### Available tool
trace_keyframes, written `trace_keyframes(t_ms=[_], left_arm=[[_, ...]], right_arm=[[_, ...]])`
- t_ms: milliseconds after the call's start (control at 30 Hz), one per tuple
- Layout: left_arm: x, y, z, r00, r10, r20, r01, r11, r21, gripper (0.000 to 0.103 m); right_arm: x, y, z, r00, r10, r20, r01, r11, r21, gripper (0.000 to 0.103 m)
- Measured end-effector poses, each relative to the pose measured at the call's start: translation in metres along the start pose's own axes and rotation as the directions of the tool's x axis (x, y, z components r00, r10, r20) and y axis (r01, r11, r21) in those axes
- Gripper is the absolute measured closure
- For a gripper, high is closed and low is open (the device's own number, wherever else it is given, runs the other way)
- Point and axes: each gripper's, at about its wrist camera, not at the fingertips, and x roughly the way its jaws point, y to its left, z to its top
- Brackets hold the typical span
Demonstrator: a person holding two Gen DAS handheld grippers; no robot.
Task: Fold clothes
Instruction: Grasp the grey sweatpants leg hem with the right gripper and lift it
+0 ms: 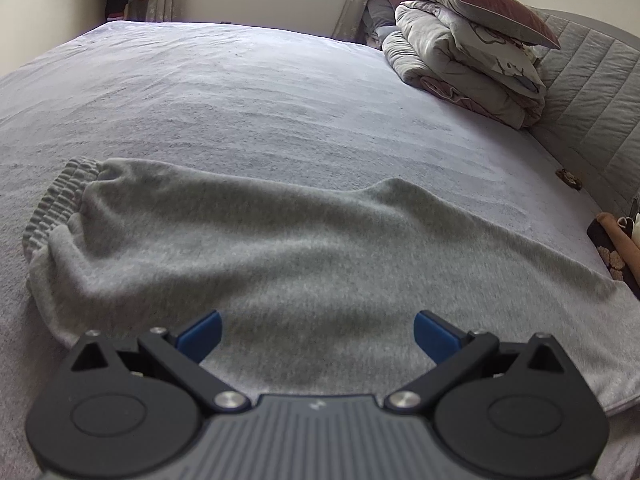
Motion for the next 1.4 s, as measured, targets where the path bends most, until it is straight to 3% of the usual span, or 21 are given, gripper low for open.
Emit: trace_keyframes(t_ms=[133, 300, 433, 600, 667, 767, 900, 967, 1067, 1133, 1200, 1267, 1333, 1367, 1400], left_arm=[[0.000, -0.001, 0.000, 1.000, -0.008, -0.001, 0.008, 1.000, -0.002, 0.000], [0.002, -0.004, 0.000, 1.000, -0.030, -0.003, 0.030, 1.000, 0.002, 0.000], [0.004, -0.008, -0.002, 0.998, -0.062, -0.008, 0.062, 0.998, 0.012, 0.000], [0.005, -0.014, -0.005, 0.995, -0.099, -0.015, 0.099, 0.995, 0.026, 0.000], [0.004, -0.016, -0.005, 0.993, -0.116, -0.015, 0.116, 0.993, 0.028, 0.000], [0.004, -0.019, -0.006, 0.991, -0.136, -0.017, 0.137, 0.990, 0.032, 0.000], [0.004, -0.024, -0.008, 0.988, -0.151, -0.019, 0.151, 0.987, 0.052, 0.000], [0.005, -0.026, -0.008, 0.988, -0.155, -0.017, 0.155, 0.986, 0.059, 0.000], [0.005, -0.029, -0.009, 0.987, -0.160, -0.014, 0.160, 0.985, 0.066, 0.000], [0.005, -0.027, -0.008, 0.987, -0.161, -0.008, 0.161, 0.985, 0.059, 0.000], [0.006, -0.026, -0.008, 0.988, -0.157, -0.011, 0.157, 0.986, 0.053, 0.000], [0.009, -0.026, -0.009, 0.988, -0.151, -0.018, 0.152, 0.987, 0.052, 0.000], [0.010, -0.026, -0.009, 0.989, -0.147, -0.024, 0.148, 0.988, 0.055, 0.000], [0.010, -0.025, -0.009, 0.989, -0.145, -0.024, 0.146, 0.988, 0.055, 0.000], [0.010, -0.024, -0.008, 0.989, -0.145, -0.025, 0.146, 0.988, 0.051, 0.000]], right_arm=[[-0.008, 0.053, -0.007, 0.994, 0.066, 0.087, -0.037, 0.953, -0.301, 0.084], [-0.018, 0.114, -0.038, 0.972, 0.226, 0.068, -0.140, 0.783, -0.605, 0.084], [-0.019, 0.151, -0.068, 0.948, 0.313, -0.056, -0.263, 0.674, -0.691, 0.084], [-0.025, 0.181, -0.098, 0.928, 0.324, -0.185, -0.348, 0.576, -0.740, 0.084], [-0.031, 0.184, -0.108, 0.925, 0.316, -0.212, -0.361, 0.554, -0.750, 0.084], [-0.032, 0.185, -0.111, 0.927, 0.305, -0.220, -0.361, 0.554, -0.750, 0.083], [-0.026, 0.180, -0.101, 0.918, 0.311, -0.246, -0.392, 0.613, -0.686, 0.083], [-0.024, 0.175, -0.092, 0.912, 0.336, -0.237, -0.408, 0.668, -0.623, 0.083], [-0.030, 0.154, -0.067, 0.890, 0.426, -0.162, -0.453, 0.787, -0.420, 0.083], [-0.034, 0.146, -0.055, 0.882, 0.456, -0.115, -0.467, 0.819, -0.335, 0.083], [-0.038, 0.154, -0.059, 0.881, 0.452, -0.137, -0.468, 0.797, -0.381, 0.083], [-0.035, 0.168, -0.076, 0.874, 0.431, -0.224, -0.486, 0.755, -0.440, 0.081], [-0.026, 0.182, -0.095, 0.846, 0.387, -0.367, -0.529, 0.698, -0.483, 0.074], [-0.022, 0.186, -0.102, 0.834, 0.363, -0.416, -0.543, 0.675, -0.499, 0.067], [-0.022, 0.189, -0.103, 0.831, 0.354, -0.429, -0.547, 0.664, -0.510, 0.066]])
